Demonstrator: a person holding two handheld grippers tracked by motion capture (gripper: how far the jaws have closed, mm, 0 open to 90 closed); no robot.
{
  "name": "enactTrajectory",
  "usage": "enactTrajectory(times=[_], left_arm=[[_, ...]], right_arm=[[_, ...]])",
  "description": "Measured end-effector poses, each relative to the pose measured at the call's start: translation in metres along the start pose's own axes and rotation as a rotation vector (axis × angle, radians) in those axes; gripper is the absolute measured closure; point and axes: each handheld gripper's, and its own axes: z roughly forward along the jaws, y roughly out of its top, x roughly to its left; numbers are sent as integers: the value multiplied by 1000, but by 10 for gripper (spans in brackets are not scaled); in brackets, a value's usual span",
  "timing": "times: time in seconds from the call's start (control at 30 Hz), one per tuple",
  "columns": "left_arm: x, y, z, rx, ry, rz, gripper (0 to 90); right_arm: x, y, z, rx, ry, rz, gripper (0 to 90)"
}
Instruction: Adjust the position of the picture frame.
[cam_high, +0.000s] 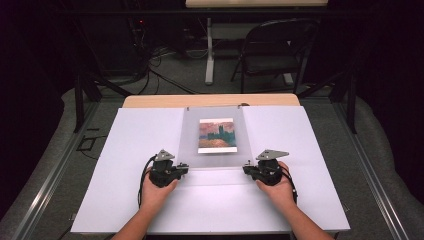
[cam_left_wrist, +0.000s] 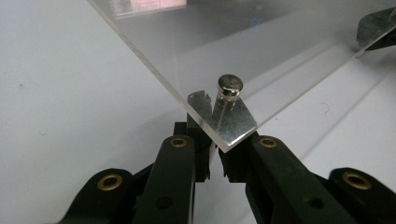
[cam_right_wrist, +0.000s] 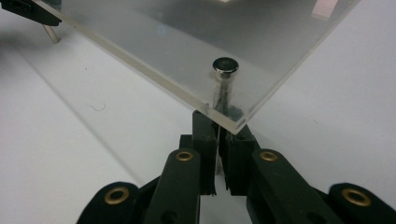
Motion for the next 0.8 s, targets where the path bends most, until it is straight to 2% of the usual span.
enactTrajectory(times=[0.33, 0.43, 0.57, 0.63, 0.8], left_arm=[[0, -1, 0, -8, -4, -10, 829], [1, -2, 0, -10, -7, -20, 819], [-1, -3, -1, -28, -17, -27, 714], [-2, -4, -1, -26, -28, -24, 642], [-4, -8, -4, -53, -38, -25, 497]], right_arm=[[0, 0, 0, -1, -2, 6, 847], [1, 0, -1, 3, 4, 3, 794], [3, 2, -4, -19, 1, -26, 663], [5, 2, -6, -17, 2, -25, 577], [8, 2, -12, -23, -20, -52, 468]])
